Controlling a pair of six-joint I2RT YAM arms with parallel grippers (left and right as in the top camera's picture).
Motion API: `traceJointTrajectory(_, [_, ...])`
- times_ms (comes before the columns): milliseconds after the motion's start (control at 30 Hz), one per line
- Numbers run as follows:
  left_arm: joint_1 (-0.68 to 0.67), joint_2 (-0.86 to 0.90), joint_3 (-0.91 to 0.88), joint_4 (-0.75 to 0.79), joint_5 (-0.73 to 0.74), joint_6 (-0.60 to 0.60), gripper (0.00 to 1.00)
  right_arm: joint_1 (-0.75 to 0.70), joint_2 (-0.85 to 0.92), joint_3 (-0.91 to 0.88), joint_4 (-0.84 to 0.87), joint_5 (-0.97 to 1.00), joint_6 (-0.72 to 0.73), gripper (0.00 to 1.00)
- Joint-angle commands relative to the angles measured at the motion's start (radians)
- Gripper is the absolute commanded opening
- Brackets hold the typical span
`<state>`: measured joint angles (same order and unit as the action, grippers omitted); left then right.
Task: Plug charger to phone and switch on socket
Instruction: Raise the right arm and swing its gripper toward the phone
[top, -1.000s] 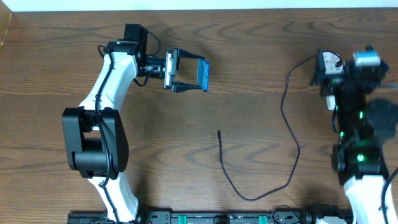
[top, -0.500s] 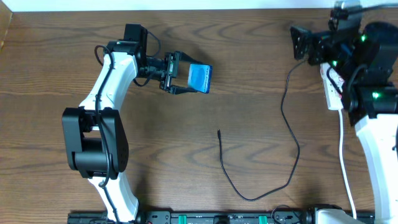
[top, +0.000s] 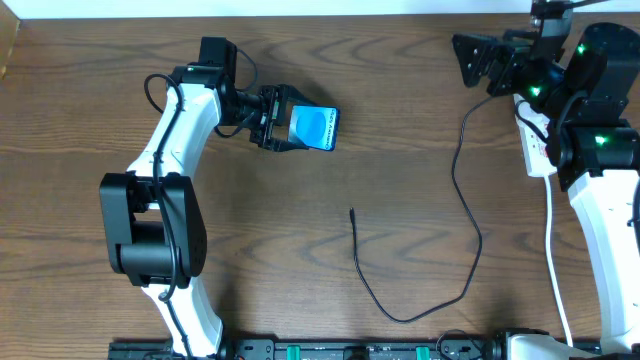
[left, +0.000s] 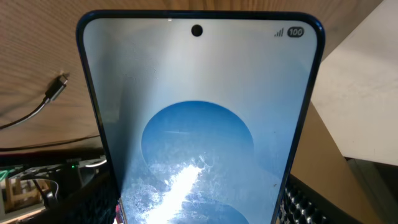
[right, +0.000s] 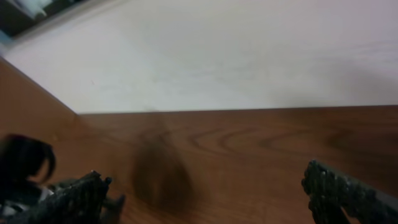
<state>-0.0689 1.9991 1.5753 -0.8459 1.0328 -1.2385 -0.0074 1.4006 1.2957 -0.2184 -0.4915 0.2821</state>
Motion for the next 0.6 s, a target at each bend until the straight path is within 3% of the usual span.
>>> traceJointTrajectory(0, [0.0, -0.042, 0.002, 0.021, 0.012, -0.014, 0.07, 0.009, 0.006, 0.019, 0.012, -0.011, 0.114, 0.99])
traceJointTrajectory(167, [0.0, -0.042, 0.002, 0.062, 0.012, -0.039, 0.08, 0.027, 0.05, 0.019, 0.01, -0.042, 0.283, 0.99])
traceJointTrajectory(567, [-0.03, -0.043, 0.002, 0.075, -0.07, -0.12, 0.07, 0.135, 0.201, 0.137, -0.134, -0.137, 0.251, 0.99])
